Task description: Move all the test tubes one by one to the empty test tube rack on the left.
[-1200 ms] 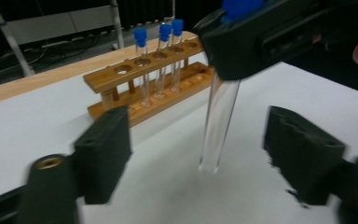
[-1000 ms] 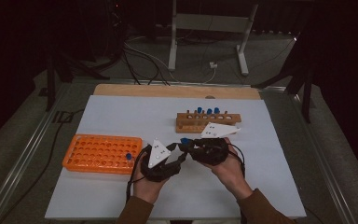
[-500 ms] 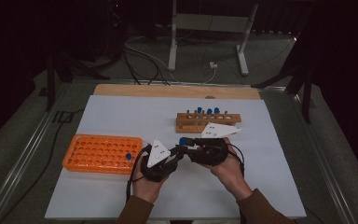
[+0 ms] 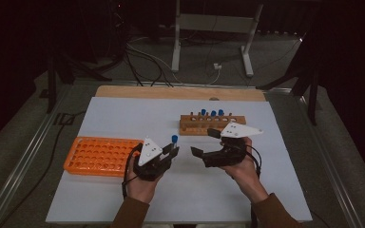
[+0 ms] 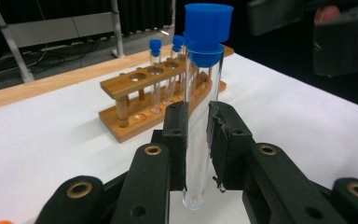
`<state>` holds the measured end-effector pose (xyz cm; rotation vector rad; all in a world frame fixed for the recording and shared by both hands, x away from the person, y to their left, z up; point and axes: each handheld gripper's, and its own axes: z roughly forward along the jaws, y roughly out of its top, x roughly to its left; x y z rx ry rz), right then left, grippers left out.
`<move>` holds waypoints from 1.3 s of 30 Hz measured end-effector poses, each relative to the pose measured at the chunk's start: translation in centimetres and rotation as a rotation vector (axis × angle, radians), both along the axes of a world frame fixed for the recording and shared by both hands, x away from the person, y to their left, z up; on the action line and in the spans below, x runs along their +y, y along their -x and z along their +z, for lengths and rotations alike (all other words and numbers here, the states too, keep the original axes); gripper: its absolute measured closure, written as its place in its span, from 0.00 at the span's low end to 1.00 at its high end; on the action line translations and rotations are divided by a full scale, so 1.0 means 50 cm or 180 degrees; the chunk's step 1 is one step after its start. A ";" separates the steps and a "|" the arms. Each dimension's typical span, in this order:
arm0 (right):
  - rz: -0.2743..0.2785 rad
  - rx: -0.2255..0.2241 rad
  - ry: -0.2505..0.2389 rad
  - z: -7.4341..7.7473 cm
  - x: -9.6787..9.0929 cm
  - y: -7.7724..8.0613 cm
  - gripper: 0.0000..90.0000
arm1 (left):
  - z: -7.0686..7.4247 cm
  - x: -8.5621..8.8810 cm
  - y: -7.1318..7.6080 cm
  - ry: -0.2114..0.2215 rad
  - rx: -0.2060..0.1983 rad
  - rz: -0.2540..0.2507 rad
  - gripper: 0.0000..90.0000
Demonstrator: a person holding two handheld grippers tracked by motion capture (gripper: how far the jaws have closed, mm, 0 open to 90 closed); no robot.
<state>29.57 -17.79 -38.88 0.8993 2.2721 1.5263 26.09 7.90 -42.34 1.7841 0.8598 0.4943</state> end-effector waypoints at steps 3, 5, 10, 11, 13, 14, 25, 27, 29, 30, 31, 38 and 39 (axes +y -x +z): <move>-0.0064 -0.0010 0.0016 -0.008 -0.016 -0.002 0.04 | 0.007 0.016 -0.001 0.0036 -0.0019 0.0030 0.87; -0.0123 -0.0035 0.0029 -0.014 -0.028 -0.004 0.02 | 0.012 0.027 -0.002 0.0053 -0.0036 0.0054 0.87; -0.0250 -0.0045 -0.0017 -0.025 -0.058 -0.006 0.00 | 0.025 0.059 -0.003 0.0085 -0.0080 0.0171 0.87; -0.0274 -0.0049 -0.0030 -0.026 -0.064 -0.007 0.00 | 0.028 0.067 -0.003 0.0098 -0.0091 0.0193 0.87; -0.0318 -0.0048 -0.0043 -0.029 -0.076 -0.008 0.00 | 0.033 0.082 -0.004 0.0130 -0.0109 0.0240 0.87; -0.0343 -0.0050 -0.0047 -0.030 -0.081 -0.008 0.00 | 0.035 0.089 -0.005 0.0142 -0.0115 0.0267 0.87; -0.0562 -0.0050 0.0016 -0.054 -0.133 -0.007 0.00 | 0.032 0.177 -0.004 0.0208 -0.0163 0.0536 0.87; -0.0600 -0.0062 0.0021 -0.057 -0.141 -0.007 0.00 | 0.027 0.191 -0.002 0.0199 -0.0155 0.0567 0.87; -0.0626 -0.0070 0.0028 -0.060 -0.149 -0.006 0.00 | 0.019 0.203 0.001 0.0176 -0.0139 0.0603 0.87; -0.0642 -0.0073 0.0025 -0.061 -0.152 -0.005 0.00 | 0.015 0.208 0.003 0.0176 -0.0134 0.0619 0.87; -0.0655 -0.0079 0.0029 -0.063 -0.155 -0.005 0.00 | 0.012 0.214 0.005 0.0168 -0.0126 0.0626 0.87; -0.0725 -0.0065 0.0015 -0.074 -0.174 0.000 0.00 | -0.015 0.240 0.015 0.0157 -0.0066 0.0693 0.87; -0.0732 -0.0063 0.0006 -0.075 -0.177 0.001 0.00 | -0.019 0.243 0.017 0.0138 -0.0055 0.0693 0.87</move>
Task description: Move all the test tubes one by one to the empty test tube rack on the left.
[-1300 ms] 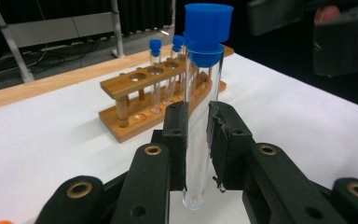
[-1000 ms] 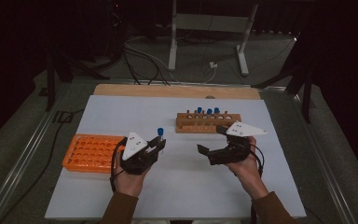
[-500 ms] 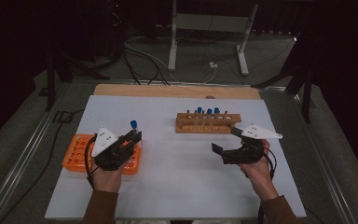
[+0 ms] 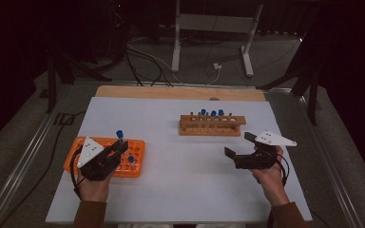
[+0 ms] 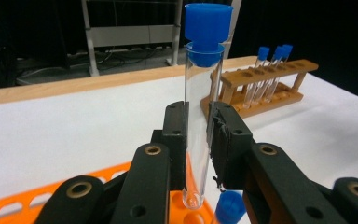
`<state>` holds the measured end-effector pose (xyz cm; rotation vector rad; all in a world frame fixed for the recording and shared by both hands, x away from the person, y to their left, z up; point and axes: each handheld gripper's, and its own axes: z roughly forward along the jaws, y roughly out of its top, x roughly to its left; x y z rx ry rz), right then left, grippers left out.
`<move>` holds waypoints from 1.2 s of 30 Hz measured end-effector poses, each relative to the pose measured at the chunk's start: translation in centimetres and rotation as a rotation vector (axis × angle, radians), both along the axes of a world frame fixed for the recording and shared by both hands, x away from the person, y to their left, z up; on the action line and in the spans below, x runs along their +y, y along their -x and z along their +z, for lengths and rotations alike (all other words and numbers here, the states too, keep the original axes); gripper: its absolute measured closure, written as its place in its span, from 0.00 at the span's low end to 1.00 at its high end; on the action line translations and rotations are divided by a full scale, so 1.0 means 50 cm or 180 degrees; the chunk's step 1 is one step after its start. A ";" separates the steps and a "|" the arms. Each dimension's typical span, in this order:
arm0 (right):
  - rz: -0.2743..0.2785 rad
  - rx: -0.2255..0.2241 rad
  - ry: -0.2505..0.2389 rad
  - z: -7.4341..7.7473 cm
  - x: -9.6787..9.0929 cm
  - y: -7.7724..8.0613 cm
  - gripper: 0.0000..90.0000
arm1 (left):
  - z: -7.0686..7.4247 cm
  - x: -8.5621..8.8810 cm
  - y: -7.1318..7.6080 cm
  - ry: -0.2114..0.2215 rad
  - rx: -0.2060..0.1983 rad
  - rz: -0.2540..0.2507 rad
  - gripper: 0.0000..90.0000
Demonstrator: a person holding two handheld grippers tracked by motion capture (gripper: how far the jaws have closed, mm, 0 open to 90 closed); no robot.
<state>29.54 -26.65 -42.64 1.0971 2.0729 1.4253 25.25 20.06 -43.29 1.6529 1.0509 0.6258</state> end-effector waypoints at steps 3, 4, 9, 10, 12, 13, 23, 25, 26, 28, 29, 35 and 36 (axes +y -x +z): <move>-0.0032 0.0002 -0.0026 -0.003 -0.008 0.002 0.00 | -0.012 0.005 0.004 -0.0009 0.0029 0.0018 0.87; -0.0044 0.0004 -0.0032 -0.004 -0.011 0.003 0.00 | -0.015 0.007 0.005 -0.0016 0.0040 0.0023 0.87; -0.0079 0.0009 -0.0052 -0.010 -0.020 0.006 0.00 | -0.036 0.013 0.012 -0.0040 0.0094 0.0022 0.87; -0.0087 0.0009 -0.0047 -0.011 -0.021 0.007 0.00 | -0.041 0.013 0.014 -0.0044 0.0099 0.0025 0.87; -0.0100 0.0015 -0.0047 -0.012 -0.024 0.007 0.00 | -0.048 0.013 0.016 -0.0049 0.0107 0.0022 0.87; -0.0108 0.0014 -0.0050 -0.013 -0.025 0.007 0.00 | -0.051 0.013 0.017 -0.0056 0.0117 0.0016 0.87; -0.0108 0.0021 -0.0039 -0.020 -0.027 0.009 0.00 | -0.078 0.010 0.021 -0.0222 0.0268 -0.0043 0.87; -0.0112 0.0025 -0.0035 -0.021 -0.028 0.010 0.00 | -0.083 0.010 0.023 -0.0281 0.0334 -0.0045 0.87; -0.0112 0.0024 -0.0037 -0.021 -0.029 0.010 0.00 | -0.086 0.011 0.024 -0.0304 0.0373 -0.0052 0.87; -0.0118 0.0033 -0.0040 -0.022 -0.030 0.011 0.00 | -0.092 0.010 0.025 -0.0385 0.0448 -0.0066 0.87; -0.0115 0.0030 -0.0044 -0.022 -0.032 0.011 0.00 | -0.095 0.008 0.026 -0.0427 0.0476 -0.0073 0.87; -0.0117 0.0038 -0.0038 -0.025 -0.032 0.011 0.00 | -0.101 -0.002 0.023 -0.0622 0.0577 -0.0104 0.87; -0.0117 0.0038 -0.0036 -0.025 -0.031 0.011 0.00 | -0.101 -0.003 0.022 -0.0645 0.0584 -0.0109 0.87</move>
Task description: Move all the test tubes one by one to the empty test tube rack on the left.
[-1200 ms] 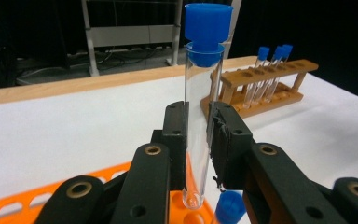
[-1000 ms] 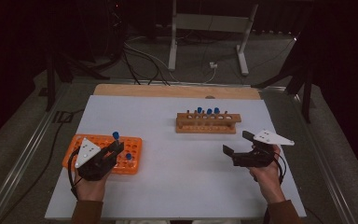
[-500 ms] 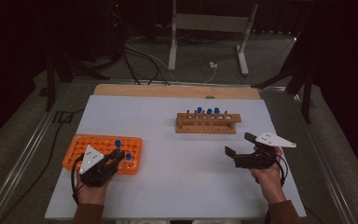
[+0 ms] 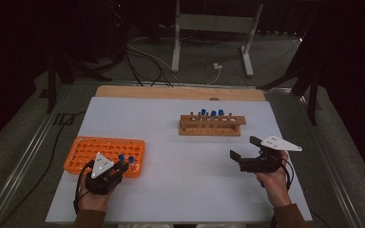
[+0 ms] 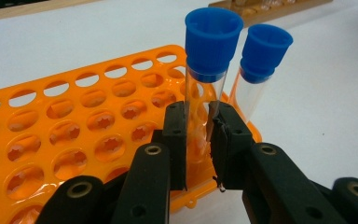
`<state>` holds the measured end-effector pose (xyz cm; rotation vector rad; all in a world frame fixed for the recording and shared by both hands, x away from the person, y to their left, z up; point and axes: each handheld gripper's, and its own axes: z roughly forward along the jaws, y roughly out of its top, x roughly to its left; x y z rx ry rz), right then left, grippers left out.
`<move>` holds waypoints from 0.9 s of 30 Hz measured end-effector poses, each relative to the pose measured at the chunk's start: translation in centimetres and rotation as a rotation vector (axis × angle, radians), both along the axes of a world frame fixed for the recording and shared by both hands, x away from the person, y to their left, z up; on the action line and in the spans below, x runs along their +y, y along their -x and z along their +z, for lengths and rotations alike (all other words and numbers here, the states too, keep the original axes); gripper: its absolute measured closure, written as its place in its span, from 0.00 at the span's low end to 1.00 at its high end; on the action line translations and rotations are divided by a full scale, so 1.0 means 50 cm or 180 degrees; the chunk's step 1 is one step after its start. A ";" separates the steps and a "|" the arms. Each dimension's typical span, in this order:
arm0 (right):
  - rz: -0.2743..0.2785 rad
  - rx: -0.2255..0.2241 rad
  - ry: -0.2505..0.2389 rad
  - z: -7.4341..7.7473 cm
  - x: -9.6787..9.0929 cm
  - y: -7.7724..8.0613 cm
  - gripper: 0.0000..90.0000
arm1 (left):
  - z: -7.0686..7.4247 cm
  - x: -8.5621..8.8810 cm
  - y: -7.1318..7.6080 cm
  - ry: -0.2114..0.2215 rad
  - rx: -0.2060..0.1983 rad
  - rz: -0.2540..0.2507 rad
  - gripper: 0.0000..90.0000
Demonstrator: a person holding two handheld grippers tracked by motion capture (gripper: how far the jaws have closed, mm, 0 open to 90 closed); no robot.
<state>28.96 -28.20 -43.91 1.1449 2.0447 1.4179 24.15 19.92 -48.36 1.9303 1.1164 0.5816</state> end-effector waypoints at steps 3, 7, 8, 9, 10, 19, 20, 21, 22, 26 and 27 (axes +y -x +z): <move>0.0007 0.0008 0.0009 -0.002 0.001 -0.001 0.00 | -0.004 -0.003 -0.002 -0.0079 0.0026 -0.0025 0.87; 0.0013 0.0017 0.0015 -0.004 0.003 -0.001 0.00 | -0.009 -0.007 -0.004 -0.0139 0.0065 -0.0038 0.87; 0.0013 0.0018 0.0014 -0.004 0.003 -0.001 0.00 | -0.009 -0.007 -0.004 -0.0135 0.0069 -0.0034 0.87; 0.0011 0.0023 0.0011 -0.004 0.003 -0.001 0.00 | -0.009 -0.006 -0.004 -0.0132 0.0079 -0.0030 0.87; 0.0012 0.0021 0.0014 -0.005 0.003 -0.001 0.00 | -0.009 -0.006 -0.004 -0.0126 0.0082 -0.0028 0.87; 0.0030 0.0028 0.0024 -0.007 0.006 -0.002 0.00 | -0.008 0.001 0.000 -0.0022 0.0080 -0.0023 0.78; 0.0032 0.0025 0.0023 -0.007 0.006 -0.002 0.00 | -0.006 0.003 0.001 -0.0003 0.0062 -0.0030 0.75; 0.0032 0.0026 0.0020 -0.006 0.006 -0.002 0.00 | -0.003 0.005 0.002 0.0036 0.0040 -0.0038 0.73; 0.0029 0.0023 0.0020 -0.006 0.006 -0.002 0.00 | -0.001 0.008 0.004 0.0091 0.0008 -0.0055 0.70; 0.0022 0.0019 0.0014 -0.004 0.005 -0.001 0.00 | 0.010 0.020 0.011 0.0308 -0.0134 -0.0102 0.55; 0.0022 0.0013 0.0011 -0.003 0.005 -0.001 0.00 | 0.012 0.023 0.013 0.0347 -0.0172 -0.0098 0.51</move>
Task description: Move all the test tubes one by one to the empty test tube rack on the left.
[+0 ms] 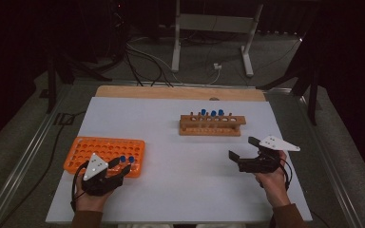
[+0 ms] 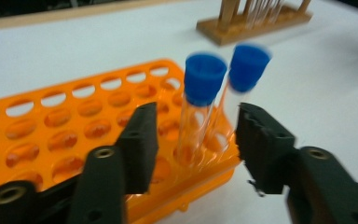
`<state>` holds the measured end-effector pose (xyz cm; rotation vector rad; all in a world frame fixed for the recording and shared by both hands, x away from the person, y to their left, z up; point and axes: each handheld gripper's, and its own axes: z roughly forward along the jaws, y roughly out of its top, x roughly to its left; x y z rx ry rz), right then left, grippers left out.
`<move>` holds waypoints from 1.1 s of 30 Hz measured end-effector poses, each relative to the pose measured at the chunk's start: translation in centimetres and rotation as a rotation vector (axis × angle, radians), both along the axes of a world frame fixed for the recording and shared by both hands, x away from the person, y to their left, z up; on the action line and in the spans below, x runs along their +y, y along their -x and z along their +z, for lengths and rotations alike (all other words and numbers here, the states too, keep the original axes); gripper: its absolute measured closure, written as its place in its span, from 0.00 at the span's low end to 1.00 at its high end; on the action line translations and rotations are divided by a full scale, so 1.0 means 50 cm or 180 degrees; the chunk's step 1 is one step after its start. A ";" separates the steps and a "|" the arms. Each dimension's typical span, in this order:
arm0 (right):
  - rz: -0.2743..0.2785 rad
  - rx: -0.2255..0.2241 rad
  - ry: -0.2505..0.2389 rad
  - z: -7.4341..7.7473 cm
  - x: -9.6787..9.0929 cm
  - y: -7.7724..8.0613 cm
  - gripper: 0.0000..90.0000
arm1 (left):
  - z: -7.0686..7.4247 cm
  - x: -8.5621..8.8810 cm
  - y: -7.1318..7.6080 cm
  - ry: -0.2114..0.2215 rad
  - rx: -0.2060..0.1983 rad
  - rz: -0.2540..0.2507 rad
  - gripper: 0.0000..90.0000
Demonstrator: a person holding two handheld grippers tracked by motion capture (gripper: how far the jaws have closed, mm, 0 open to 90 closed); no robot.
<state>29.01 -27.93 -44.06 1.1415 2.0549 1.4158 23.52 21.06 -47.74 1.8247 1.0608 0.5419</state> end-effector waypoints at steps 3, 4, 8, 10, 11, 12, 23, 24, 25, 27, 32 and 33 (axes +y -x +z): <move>-0.0002 -0.0017 -0.0004 0.005 0.001 0.000 0.00 | 0.007 0.004 0.004 0.0105 -0.0127 0.0006 0.39; -0.0006 -0.0027 -0.0004 0.008 0.002 -0.001 0.00 | 0.009 0.005 0.004 0.0124 -0.0147 0.0008 0.34; -0.0015 -0.0062 -0.0012 0.018 0.005 -0.007 0.00 | 0.017 0.005 0.005 0.0214 -0.0216 0.0072 0.18; -0.0028 -0.0079 -0.0004 0.024 0.008 -0.014 0.00 | 0.018 0.005 0.004 0.0267 -0.0233 0.0115 0.14; -0.0032 -0.0085 0.0014 0.027 0.010 -0.018 0.00 | 0.019 0.006 0.004 0.0277 -0.0233 0.0116 0.10; -0.0037 -0.0094 0.0030 0.031 0.012 -0.023 0.00 | 0.020 0.008 0.004 0.0280 -0.0242 0.0120 0.07; -0.0128 -0.0156 0.0042 0.074 0.035 -0.078 0.00 | 0.022 0.021 0.005 0.0308 -0.0276 0.0317 0.01; -0.0131 -0.0165 0.0055 0.077 0.038 -0.083 0.00 | 0.023 0.020 0.006 0.0270 -0.0313 0.0313 0.03; -0.0140 -0.0169 0.0070 0.080 0.040 -0.089 0.00 | 0.025 0.018 0.008 0.0253 -0.0350 0.0307 0.05; -0.0163 -0.0174 0.0092 0.084 0.044 -0.102 0.00 | 0.027 0.018 0.010 0.0247 -0.0386 0.0329 0.06; -0.0203 -0.0178 0.0110 0.089 0.051 -0.138 0.01 | 0.022 0.025 0.009 0.0318 -0.0349 0.0366 0.02; -0.0222 -0.0174 0.0101 0.090 0.051 -0.146 0.02 | 0.023 0.026 0.009 0.0323 -0.0358 0.0378 0.02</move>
